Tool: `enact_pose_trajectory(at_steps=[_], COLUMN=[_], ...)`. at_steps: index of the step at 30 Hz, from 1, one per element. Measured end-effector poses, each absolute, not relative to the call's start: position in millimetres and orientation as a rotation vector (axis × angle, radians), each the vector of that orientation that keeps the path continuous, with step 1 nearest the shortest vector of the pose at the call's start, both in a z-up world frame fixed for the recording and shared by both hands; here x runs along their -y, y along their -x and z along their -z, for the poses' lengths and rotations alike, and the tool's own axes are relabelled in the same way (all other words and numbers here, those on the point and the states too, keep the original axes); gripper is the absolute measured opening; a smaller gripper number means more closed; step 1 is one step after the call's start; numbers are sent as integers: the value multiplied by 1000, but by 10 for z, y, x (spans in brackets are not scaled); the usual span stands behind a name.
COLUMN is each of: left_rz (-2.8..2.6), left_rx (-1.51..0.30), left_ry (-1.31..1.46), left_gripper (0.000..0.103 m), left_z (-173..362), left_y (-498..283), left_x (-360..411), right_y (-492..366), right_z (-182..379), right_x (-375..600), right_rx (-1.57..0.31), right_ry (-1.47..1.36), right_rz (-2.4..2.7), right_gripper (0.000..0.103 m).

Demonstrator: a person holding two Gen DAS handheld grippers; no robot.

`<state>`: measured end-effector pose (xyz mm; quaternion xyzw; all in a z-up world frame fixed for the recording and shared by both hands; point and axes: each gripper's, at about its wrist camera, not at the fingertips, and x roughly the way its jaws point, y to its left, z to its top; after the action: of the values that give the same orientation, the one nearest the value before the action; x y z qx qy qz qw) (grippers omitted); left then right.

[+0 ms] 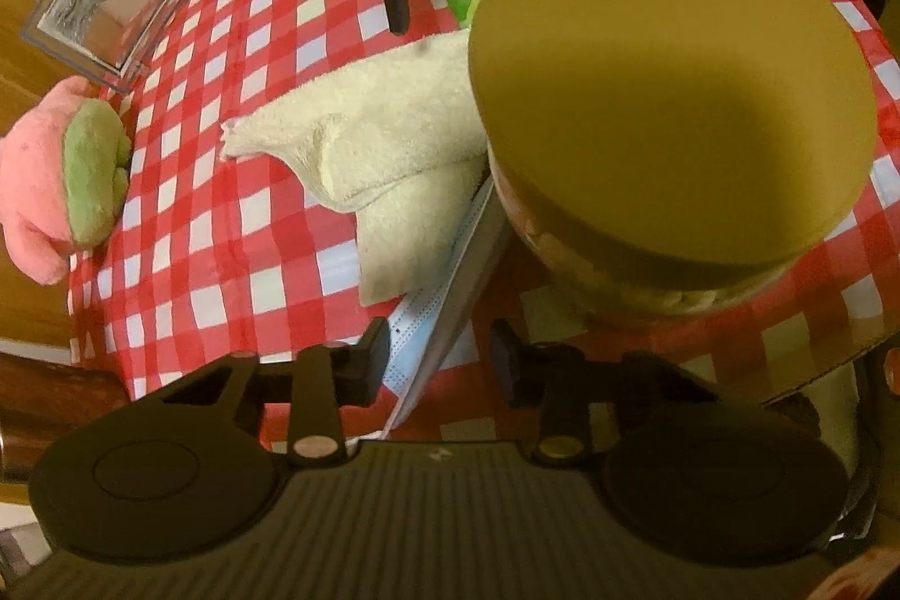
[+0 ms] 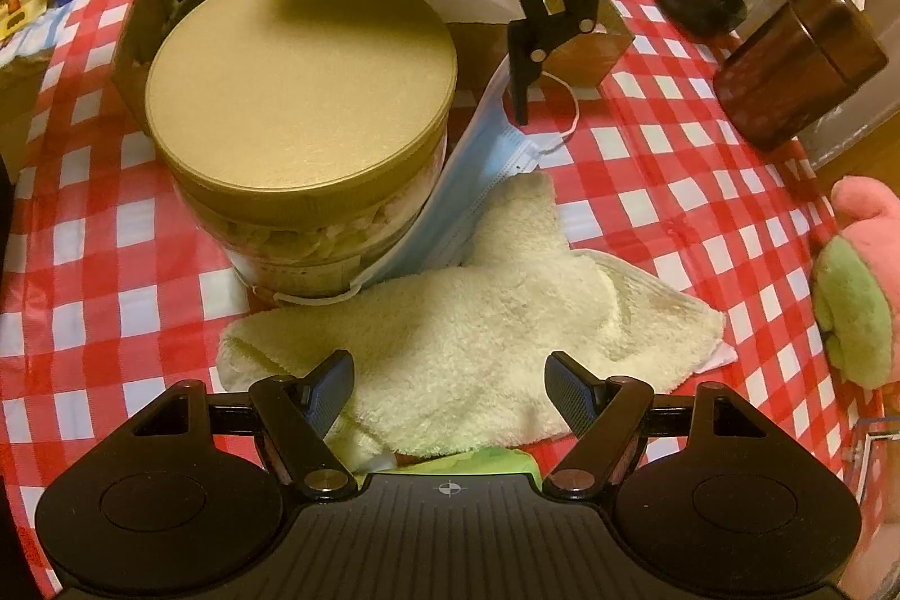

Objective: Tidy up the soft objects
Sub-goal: 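Grasp the blue face mask edge with the left gripper while the right hovers over the towel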

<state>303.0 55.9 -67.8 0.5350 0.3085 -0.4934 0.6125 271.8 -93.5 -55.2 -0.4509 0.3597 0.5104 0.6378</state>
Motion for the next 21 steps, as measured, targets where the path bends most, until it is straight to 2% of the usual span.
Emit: enact_pose_trajectory(at_steps=[7,13,21], left_rz=[1130,1091,1065], left_rx=[-728,-727,-721], left_ry=[-1221,-1196,-1157], left_gripper=[8,3,3], left_z=[716,689,611], left_y=[-3041,-3056,-3090], left_x=[-569,-592,-586], right_y=[-2728,-2746,-2758], right_z=[588,599,620], right_x=[900,891,896], right_rx=[-823,-831,-833], right_ry=[1038,1037,1033], right_rz=[-1166,-1158,-1153], right_gripper=[75,75,75])
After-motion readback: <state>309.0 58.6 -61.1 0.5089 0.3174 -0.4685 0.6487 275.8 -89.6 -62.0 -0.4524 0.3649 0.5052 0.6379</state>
